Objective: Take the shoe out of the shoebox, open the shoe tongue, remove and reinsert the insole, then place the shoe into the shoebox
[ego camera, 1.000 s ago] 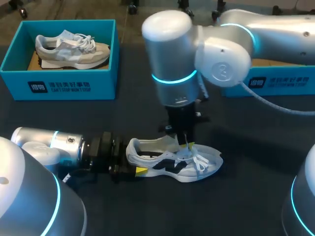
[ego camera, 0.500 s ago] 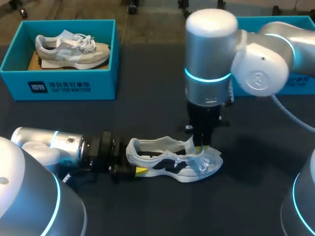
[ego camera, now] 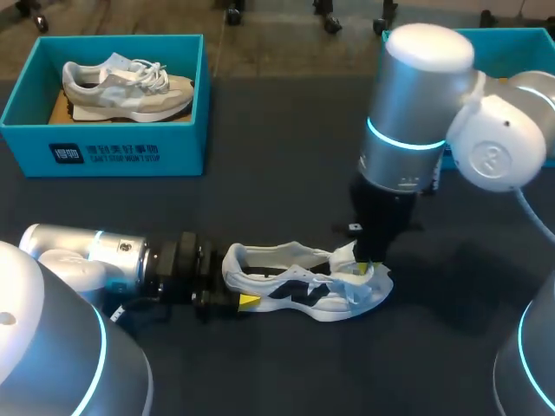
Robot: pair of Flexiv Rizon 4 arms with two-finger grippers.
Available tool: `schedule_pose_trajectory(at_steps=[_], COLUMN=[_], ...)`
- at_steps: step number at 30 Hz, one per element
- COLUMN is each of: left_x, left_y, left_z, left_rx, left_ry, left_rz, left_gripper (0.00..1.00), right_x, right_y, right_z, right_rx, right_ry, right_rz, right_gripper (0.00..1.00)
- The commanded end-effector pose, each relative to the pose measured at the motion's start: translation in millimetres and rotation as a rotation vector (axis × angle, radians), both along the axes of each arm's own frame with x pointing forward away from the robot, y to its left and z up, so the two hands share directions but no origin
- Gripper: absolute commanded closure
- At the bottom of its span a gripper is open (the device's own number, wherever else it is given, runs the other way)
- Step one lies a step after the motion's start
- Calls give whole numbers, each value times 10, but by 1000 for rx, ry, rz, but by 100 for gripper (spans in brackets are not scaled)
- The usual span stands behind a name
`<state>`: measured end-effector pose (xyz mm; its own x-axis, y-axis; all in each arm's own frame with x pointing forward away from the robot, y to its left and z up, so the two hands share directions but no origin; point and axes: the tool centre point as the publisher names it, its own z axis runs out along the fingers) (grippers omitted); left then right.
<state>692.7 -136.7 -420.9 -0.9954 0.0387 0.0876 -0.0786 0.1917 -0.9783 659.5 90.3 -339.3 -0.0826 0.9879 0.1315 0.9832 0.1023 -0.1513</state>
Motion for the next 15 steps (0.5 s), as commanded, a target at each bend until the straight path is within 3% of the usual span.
schedule_pose_trajectory(at_steps=[1,15], left_x=[27,27], left_y=[-32,-32], left_z=[-57,-57], left_rx=[0,0], left_ry=[0,0], left_rz=[1,1], left_gripper=[100,100], right_x=[-62,-59], right_y=[-115,-209], right_z=[-98,-308], right_rx=[113,159], right_ry=[5,29], right_rz=[-14,-1], right_gripper=[100,100])
